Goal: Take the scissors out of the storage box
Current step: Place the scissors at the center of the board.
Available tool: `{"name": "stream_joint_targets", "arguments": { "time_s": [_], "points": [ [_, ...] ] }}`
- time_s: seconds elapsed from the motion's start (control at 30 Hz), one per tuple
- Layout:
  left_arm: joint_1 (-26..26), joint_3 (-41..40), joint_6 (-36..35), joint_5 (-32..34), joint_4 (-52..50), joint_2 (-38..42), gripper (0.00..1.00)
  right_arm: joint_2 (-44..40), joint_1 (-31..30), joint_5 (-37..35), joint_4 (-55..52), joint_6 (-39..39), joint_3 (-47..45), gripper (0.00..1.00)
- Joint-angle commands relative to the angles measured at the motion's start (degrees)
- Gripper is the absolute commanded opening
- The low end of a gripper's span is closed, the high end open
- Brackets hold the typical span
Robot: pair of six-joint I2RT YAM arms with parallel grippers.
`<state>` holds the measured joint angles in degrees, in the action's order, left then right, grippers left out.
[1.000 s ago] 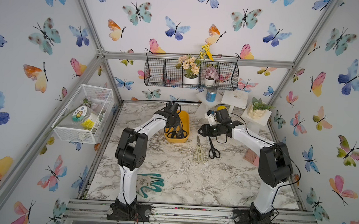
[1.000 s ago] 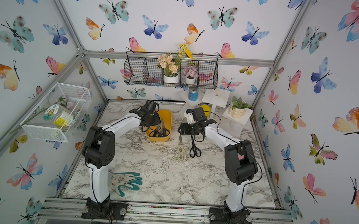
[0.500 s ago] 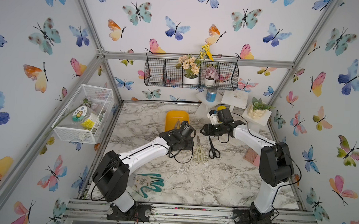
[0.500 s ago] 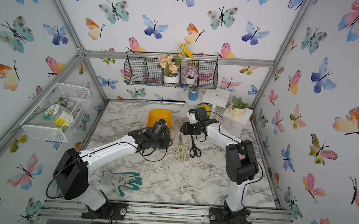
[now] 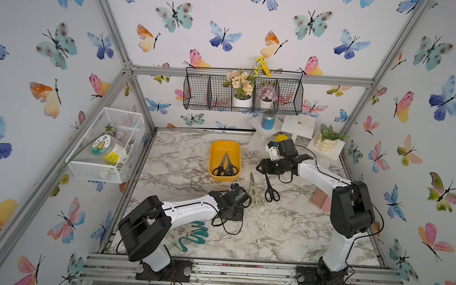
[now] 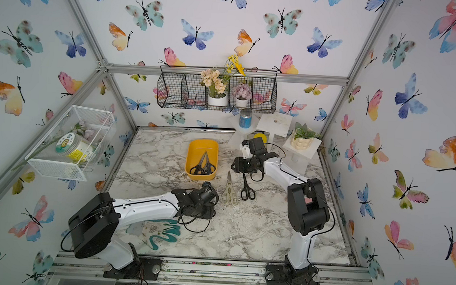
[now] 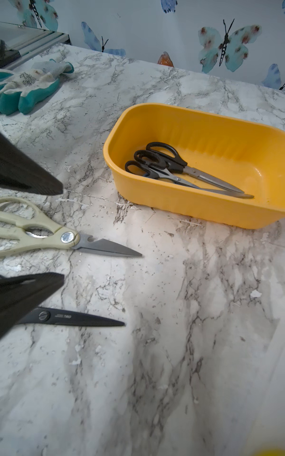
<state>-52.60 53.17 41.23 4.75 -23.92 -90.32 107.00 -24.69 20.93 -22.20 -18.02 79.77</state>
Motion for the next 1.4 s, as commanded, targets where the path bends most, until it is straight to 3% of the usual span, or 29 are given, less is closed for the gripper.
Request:
{"name": "stream_joint_targets", "arguments": {
  "time_s": [0.0,0.4,1.07,1.37],
  "points": [
    [3.39,2.26,-1.58,0.55,2.65,-2.1,0.0,-2.63,0.08,0.07,-0.45,-0.94,-2.05,0.56],
    [10.12,7.8,-4.77,-0.95,4.87,-10.01,0.0,-4.8,0.03,-0.76,-0.39,-0.96,-4.18,0.56],
    [9.64,7.16,-3.31,-3.82,3.19,-14.1,0.01,-3.51,0.08,0.6,-0.04,-0.7,-3.87,0.56],
    [9.71,10.46,-2.91,-2.35,0.63,-15.45,0.23,-3.34,0.08,-0.18,-0.12,-0.36,-3.49,0.57]
  ]
}}
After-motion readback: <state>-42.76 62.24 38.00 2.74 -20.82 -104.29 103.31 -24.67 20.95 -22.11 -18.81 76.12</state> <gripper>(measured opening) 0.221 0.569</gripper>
